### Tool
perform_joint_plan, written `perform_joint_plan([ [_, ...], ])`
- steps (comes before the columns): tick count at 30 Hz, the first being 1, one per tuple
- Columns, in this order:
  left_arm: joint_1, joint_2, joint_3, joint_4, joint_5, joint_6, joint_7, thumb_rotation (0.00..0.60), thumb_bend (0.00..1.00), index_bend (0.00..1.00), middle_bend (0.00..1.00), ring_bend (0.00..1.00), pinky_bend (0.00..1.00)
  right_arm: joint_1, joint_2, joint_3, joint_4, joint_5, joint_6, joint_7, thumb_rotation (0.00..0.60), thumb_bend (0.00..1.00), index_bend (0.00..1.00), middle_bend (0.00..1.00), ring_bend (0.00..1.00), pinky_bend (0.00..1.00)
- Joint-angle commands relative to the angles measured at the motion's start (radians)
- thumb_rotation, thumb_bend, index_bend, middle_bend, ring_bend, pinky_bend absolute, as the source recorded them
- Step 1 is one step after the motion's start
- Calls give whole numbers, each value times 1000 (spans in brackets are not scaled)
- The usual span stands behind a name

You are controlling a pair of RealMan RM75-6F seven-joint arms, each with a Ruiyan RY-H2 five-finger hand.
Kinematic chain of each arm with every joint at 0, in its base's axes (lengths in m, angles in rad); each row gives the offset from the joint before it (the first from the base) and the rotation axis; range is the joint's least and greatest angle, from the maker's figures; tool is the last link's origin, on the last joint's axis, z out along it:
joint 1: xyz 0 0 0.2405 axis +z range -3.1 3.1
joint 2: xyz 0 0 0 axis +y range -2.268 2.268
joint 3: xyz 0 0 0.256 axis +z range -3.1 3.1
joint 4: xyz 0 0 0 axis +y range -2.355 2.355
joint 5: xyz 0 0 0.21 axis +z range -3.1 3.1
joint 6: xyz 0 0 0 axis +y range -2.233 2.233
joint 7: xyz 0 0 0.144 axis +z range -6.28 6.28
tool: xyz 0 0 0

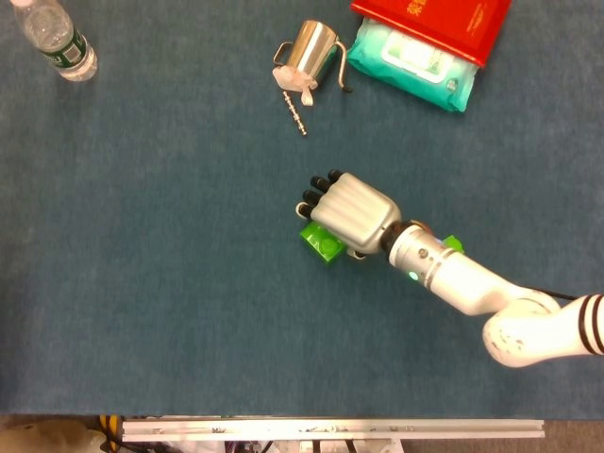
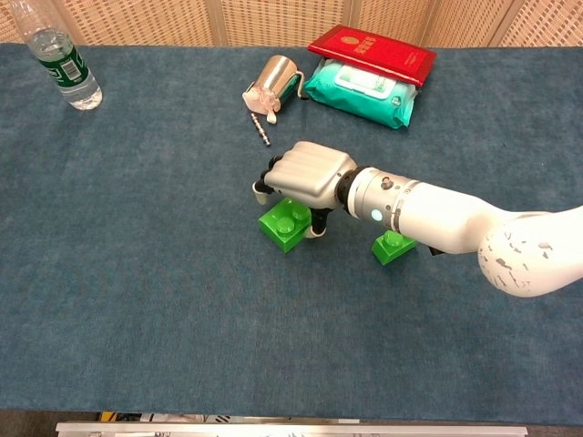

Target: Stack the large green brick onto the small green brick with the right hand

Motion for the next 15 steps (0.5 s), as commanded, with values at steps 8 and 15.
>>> perform_joint_plan([
  [8, 7, -2, 1, 9, -6, 1, -9, 600, 280, 174, 177, 184, 127, 55, -35, -33, 9, 100, 38, -60, 600, 203, 429, 363, 204, 272],
  [15, 11, -3, -1, 17, -8, 5, -17, 600, 280, 174, 177, 184, 125, 55, -8, -37, -27, 91, 92, -40, 600, 255, 526, 431, 284, 298],
])
